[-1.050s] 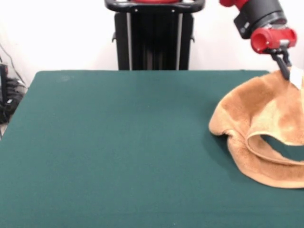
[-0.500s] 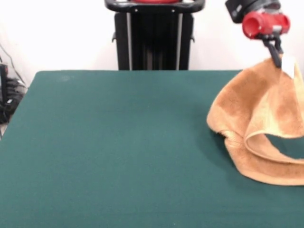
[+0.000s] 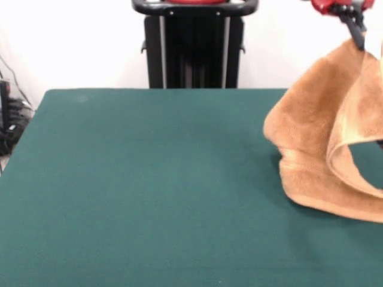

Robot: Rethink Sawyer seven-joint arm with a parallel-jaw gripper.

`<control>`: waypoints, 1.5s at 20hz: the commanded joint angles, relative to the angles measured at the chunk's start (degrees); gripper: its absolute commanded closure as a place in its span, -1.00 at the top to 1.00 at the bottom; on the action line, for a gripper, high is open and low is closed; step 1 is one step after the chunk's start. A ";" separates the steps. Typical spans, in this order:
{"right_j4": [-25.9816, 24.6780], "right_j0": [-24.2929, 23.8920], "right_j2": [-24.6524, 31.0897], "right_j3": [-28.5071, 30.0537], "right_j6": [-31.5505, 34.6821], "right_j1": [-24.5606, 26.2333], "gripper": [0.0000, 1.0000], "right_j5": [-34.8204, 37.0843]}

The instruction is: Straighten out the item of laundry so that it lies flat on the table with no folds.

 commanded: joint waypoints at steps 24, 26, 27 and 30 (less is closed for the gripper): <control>-14.22 -35.37 53.51 24.38 23.09 -36.66 -1.00 22.71; -13.25 -39.07 59.28 25.87 24.98 -39.14 -1.00 21.71; -13.07 -40.98 62.11 26.57 25.83 -39.69 -1.00 20.82; -10.76 -46.04 68.65 28.06 25.74 -41.07 -1.00 20.57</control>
